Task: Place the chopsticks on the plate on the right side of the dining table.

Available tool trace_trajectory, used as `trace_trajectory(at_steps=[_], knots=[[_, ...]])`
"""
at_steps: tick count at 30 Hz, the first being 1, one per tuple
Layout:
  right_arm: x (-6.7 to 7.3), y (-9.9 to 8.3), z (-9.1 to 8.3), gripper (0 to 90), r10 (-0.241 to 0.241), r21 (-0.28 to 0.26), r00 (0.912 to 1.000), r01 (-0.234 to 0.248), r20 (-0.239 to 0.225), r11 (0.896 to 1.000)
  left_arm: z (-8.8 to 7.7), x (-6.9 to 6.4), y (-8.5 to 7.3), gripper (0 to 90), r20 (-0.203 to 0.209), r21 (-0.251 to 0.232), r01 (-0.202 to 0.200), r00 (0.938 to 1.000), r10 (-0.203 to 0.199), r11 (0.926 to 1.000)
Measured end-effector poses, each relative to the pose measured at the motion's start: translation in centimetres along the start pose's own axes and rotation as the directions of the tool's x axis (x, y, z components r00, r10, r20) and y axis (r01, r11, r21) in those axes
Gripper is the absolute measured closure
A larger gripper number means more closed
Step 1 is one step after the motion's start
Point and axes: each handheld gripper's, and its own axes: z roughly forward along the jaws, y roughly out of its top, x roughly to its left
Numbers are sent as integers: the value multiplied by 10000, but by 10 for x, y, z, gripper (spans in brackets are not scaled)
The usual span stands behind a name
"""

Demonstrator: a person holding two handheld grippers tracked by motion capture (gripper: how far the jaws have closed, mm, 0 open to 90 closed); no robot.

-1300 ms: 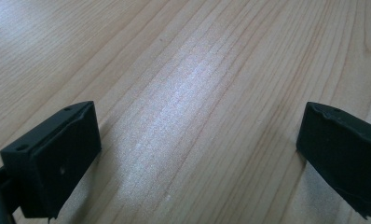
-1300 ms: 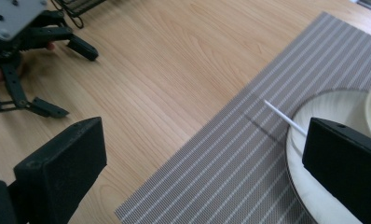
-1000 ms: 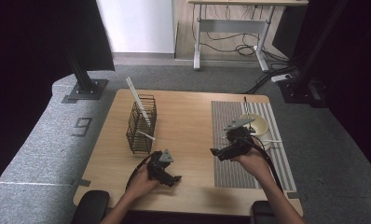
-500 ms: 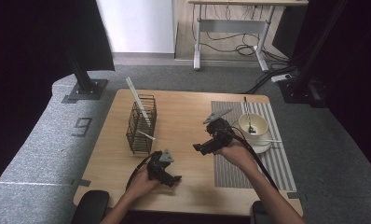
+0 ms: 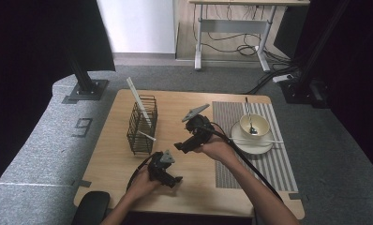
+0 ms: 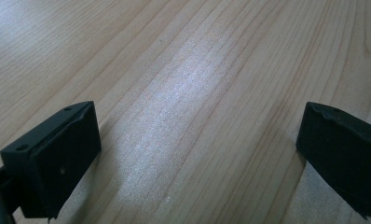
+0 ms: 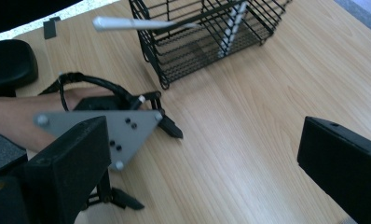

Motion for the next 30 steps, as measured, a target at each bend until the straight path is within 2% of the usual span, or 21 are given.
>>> trace_trajectory(at_steps=[2, 5, 7, 16, 20, 23, 27, 30], knots=[[2, 4, 5, 15, 13, -50, 9998, -14, -179, 10000, 0, 0, 0, 0, -14, -11, 1, 10000, -1, 10000], [5, 10, 14, 13, -125, 26, 9998, 125, -176, 9999, 0, 0, 0, 0, -2, -5, 1, 10000, -1, 10000], [7, 15, 20, 15, -141, -121, 9993, 137, -356, 9998, 0, 0, 0, 0, -4, -4, -2, 10000, 2, 10000], [17, 30, 42, 36, -525, 66, 9983, 527, -262, 9986, 0, 0, 0, 0, 9, 7, 12, 10000, -13, 10000], [22, 35, 52, 58, -567, -3, 9974, 568, -449, 9984, 0, 0, 0, 0, 9, -21, 23, 10000, -23, 10000], [25, 38, 61, 72, -651, 92, 9972, 655, -368, 9978, 0, 0, 0, 0, 10, 14, 9, 10000, -9, 10000], [28, 42, 69, 126, -702, -99, 9970, 699, -319, 9975, 0, 0, 0, 0, 9, 13, 14, 10000, -14, 10000], [25, 43, 72, 136, -624, -56, 9980, 624, 53, 9980, 0, 0, 0, 0, 10, 28, -37, 10000, 37, 10000]])
